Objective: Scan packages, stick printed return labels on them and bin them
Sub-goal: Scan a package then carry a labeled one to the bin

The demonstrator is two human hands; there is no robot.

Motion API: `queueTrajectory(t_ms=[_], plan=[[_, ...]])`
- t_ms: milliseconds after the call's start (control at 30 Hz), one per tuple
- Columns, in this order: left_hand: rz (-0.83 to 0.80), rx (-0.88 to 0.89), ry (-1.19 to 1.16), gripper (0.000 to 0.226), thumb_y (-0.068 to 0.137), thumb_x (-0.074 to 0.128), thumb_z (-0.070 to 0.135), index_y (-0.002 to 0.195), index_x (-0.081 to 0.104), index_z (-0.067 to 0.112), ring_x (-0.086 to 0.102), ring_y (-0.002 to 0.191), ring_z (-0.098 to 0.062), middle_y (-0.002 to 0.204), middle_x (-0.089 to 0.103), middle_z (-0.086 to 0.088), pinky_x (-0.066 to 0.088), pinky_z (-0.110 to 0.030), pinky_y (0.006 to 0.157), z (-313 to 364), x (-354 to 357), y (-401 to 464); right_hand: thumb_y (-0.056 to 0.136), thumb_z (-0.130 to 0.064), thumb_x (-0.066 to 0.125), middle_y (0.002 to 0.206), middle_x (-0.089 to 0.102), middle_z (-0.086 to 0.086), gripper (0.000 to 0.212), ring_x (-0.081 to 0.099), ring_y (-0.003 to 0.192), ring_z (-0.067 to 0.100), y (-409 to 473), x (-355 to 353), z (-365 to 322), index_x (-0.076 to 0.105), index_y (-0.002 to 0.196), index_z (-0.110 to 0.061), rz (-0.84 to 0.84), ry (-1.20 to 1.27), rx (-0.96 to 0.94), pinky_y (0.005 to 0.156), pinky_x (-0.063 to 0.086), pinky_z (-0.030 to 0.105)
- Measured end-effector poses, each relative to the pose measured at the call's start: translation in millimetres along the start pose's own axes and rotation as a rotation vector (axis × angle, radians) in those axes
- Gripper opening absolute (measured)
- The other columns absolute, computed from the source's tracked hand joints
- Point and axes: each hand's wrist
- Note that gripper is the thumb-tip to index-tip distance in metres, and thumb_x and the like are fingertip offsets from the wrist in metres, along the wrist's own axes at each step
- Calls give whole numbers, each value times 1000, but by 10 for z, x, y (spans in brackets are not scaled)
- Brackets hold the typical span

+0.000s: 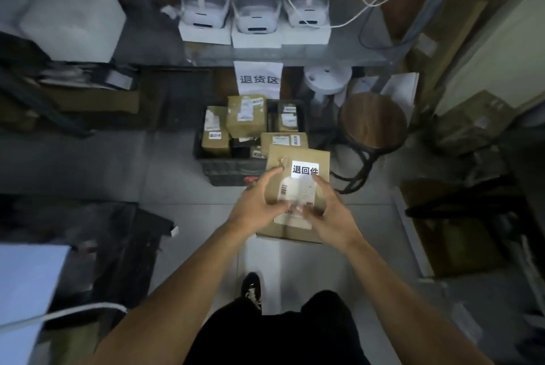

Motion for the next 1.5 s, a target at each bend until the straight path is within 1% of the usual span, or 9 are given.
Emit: queueTrajectory(t_ms=[133, 300, 500, 667, 933, 1100, 1300, 1433, 1500], plan=[[37, -74, -58, 78, 76, 76, 51, 142, 34, 52, 43, 135, -18, 147, 47, 4, 39, -43, 111, -363, -514, 160, 85, -41, 73, 150, 39, -1, 79, 44, 125, 5, 438, 421, -358, 29, 151, -35, -65, -11, -46, 98, 31, 7], [114, -141, -145, 85, 74, 83, 45, 143, 35, 50, 45, 131, -13, 143, 49, 9, 40, -36, 109, -591, -999, 497, 85, -42, 72, 146, 41, 3, 78, 42, 134, 21, 1132, 742, -702, 29, 150, -38, -140, -76, -70, 111, 38, 38], [177, -223, -117, 89, 76, 84, 40, 149, 34, 41, 46, 130, -15, 143, 51, 7, 40, -32, 107, -751, -1543, 1186, 87, -39, 72, 146, 38, 2, 77, 42, 132, 19, 2119, 1026, -1024, 28, 149, -39, -253, -37, -98, 108, 41, 34], [191, -294, -78, 88, 79, 83, 33, 150, 31, 38, 52, 123, -20, 140, 53, 4, 48, -38, 102, -914, -1903, 1829, 87, -39, 72, 153, 33, 2, 78, 35, 138, 18, 2928, 1258, -1197, 28, 150, -33, -329, -23, -119, 108, 33, 27], [184, -394, -161, 86, 75, 84, 33, 142, 34, 53, 61, 109, -12, 124, 60, 10, 53, -22, 84, -1598, -2157, 2880, 80, -52, 70, 148, 37, 3, 81, 41, 133, 25, 4115, 1828, -1049, 27, 147, -39, -350, -62, -58, 104, 46, 47], [125, -398, -157, 86, 81, 80, 21, 146, 31, 47, 54, 90, 8, 119, 56, 14, 47, -2, 60, -2315, -2243, 3661, 78, -51, 72, 145, 38, 1, 79, 48, 126, 27, 4896, 2438, -718, 23, 141, -48, -329, -67, -22, 88, 56, 51], [83, -351, -156, 84, 81, 80, 26, 145, 31, 52, 58, 105, -5, 127, 52, 15, 48, -4, 69, -3152, -2420, 4535, 85, -41, 72, 150, 36, 0, 82, 30, 135, 22, 5769, 3070, -438, 24, 150, -31, -267, -197, -57, 106, 40, 43], [59, -288, -154, 82, 81, 81, 26, 145, 35, 48, 56, 112, -6, 128, 53, 17, 48, -11, 86, -3497, -2480, 5034, 79, -52, 72, 146, 41, 2, 85, 26, 133, 25, 6238, 3265, -319, 27, 148, -30, -205, -342, -92, 101, 37, 42], [44, -253, -143, 82, 80, 81, 25, 144, 35, 48, 52, 113, -1, 129, 51, 20, 43, -3, 83, -3594, -2465, 5237, 74, -64, 65, 143, 46, 6, 87, 32, 132, 30, 6429, 3304, -226, 30, 146, -29, -179, -434, -116, 101, 35, 43]])
Point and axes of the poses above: each hand's wrist, its own y-axis towards the middle knuckle, its own x-axis out of the palm, z = x × y
